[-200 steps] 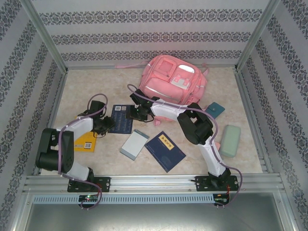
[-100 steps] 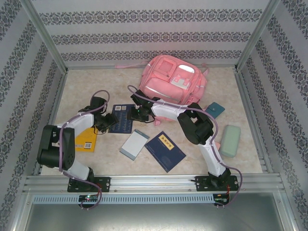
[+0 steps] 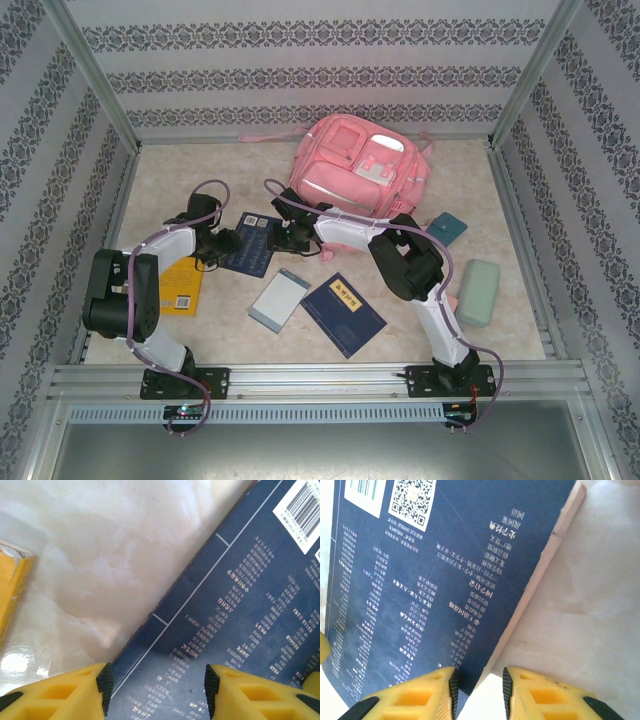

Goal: Pack the student bag
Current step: Adjust the book at the center of the table, then pick up the book at the center of the table.

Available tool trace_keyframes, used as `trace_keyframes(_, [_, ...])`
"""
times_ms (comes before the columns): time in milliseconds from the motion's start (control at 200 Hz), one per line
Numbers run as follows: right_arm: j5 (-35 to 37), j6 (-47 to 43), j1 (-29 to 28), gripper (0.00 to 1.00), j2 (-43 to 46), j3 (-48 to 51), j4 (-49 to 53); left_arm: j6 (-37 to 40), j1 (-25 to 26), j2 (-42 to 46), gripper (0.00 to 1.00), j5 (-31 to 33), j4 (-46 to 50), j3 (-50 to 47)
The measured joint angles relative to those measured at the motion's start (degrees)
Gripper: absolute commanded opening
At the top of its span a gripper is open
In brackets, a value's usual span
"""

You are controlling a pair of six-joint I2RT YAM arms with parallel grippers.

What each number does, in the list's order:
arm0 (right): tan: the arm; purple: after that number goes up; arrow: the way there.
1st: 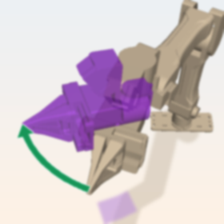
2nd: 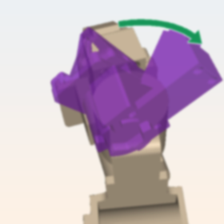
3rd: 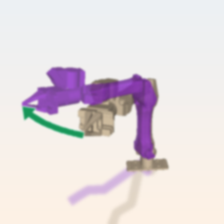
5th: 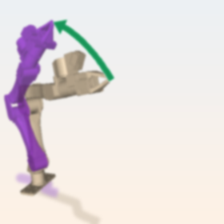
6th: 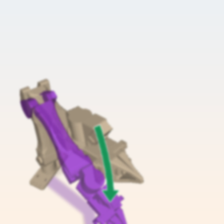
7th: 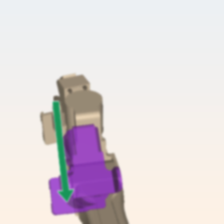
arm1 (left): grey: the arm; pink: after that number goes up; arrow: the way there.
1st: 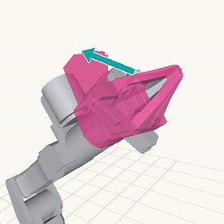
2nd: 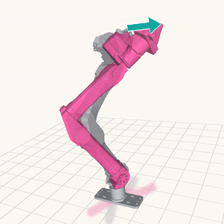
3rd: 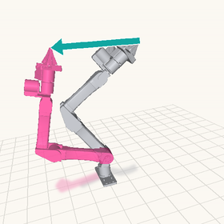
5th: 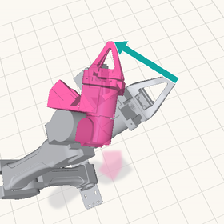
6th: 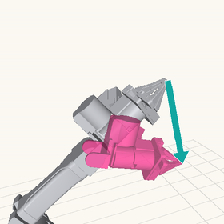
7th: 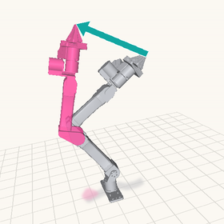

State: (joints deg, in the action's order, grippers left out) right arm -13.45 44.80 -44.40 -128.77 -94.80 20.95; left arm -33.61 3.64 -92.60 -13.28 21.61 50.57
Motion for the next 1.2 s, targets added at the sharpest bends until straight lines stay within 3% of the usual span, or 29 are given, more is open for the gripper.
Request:
trace_keyframes(250, [0.28,-2.58,1.29,0.27,-3.06,-5.77,2.38,-5.25,0.04,4.24,0.5,-4.31,-7.21,-6.88])
trace_keyframes(370, [0.04,-3.52,2.84,0.35,-4.94,-9.31,2.86,-9.62,2.62,6.86,0.51,-6.95,-9.4,-9.99])
trace_keyframes(480, [0.22,-4.68,3.43,0.39,-4.72,-9.77,3.65,-12.09,5.05,9.97,0.54,-7.85,-7.74,-11.58])
trace_keyframes(639, [0.74,-6.27,3.28,0.39,-3.21,-7.87,4.55,-11.43,4.68,13.64,0.53,-4.44,-1.66,-9.77])
trace_keyframes(999, [0.74,-7.34,2.14,0.39,-2.1,-5.62,5.01,-9.25,1.49,4.35,0.5,-3.1,-1.42,-7.08])
trace_keyframes(1204, [0.63,-7.69,0.72,0.38,-2.43,-5.62,5.44,-9.29,0.83,4.37,0.5,-4.33,-1.51,-7.02])
